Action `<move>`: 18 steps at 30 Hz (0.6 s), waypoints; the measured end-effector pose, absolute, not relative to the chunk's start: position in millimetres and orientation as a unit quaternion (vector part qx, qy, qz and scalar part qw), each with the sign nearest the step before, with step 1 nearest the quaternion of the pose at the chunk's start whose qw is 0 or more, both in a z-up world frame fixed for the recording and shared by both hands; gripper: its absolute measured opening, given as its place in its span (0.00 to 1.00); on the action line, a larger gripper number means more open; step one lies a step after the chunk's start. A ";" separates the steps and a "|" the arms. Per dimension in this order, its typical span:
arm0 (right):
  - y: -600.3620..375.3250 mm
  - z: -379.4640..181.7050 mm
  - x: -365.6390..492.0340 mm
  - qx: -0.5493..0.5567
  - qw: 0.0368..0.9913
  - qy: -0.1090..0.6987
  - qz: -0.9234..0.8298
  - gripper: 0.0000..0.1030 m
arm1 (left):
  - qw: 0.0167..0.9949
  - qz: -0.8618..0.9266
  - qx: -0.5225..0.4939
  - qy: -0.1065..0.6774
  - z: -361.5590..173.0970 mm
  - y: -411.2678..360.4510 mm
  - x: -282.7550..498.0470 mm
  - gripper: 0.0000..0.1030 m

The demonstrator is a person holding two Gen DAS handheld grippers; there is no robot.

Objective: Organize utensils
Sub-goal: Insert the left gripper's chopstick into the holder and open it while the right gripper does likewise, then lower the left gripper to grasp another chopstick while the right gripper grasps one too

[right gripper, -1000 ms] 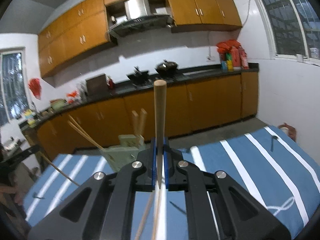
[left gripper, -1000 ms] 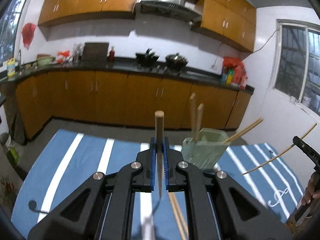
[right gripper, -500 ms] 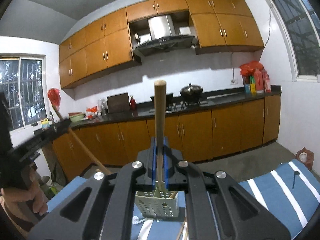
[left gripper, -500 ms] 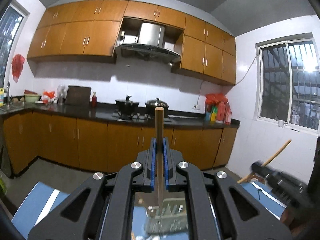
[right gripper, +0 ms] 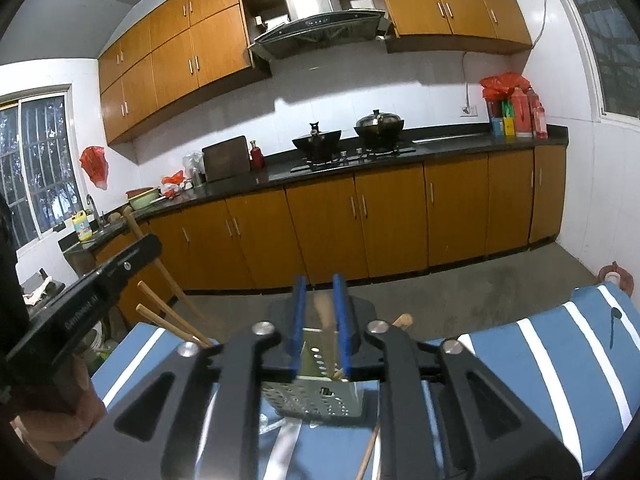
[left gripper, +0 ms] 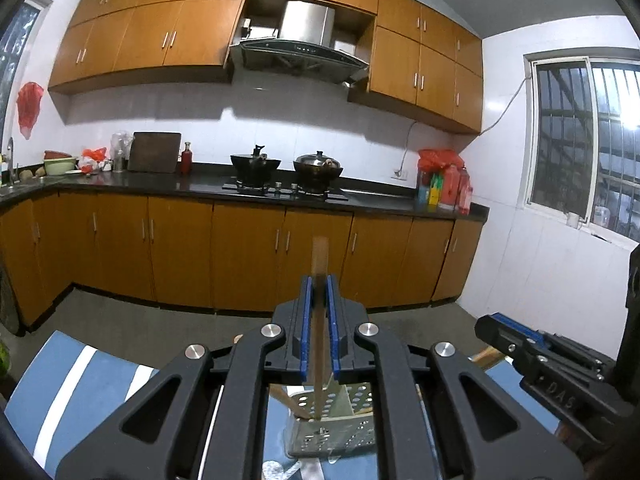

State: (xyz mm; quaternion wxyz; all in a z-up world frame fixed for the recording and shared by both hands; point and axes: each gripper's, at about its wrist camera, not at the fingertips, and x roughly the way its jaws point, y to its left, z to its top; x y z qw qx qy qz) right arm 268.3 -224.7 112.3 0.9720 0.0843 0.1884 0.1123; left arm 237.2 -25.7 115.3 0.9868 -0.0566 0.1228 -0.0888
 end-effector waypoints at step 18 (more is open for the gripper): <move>-264.5 93.0 162.4 0.075 0.976 0.189 0.079 0.21 | 0.990 -0.047 -0.055 0.118 120.4 14.6 154.7 0.50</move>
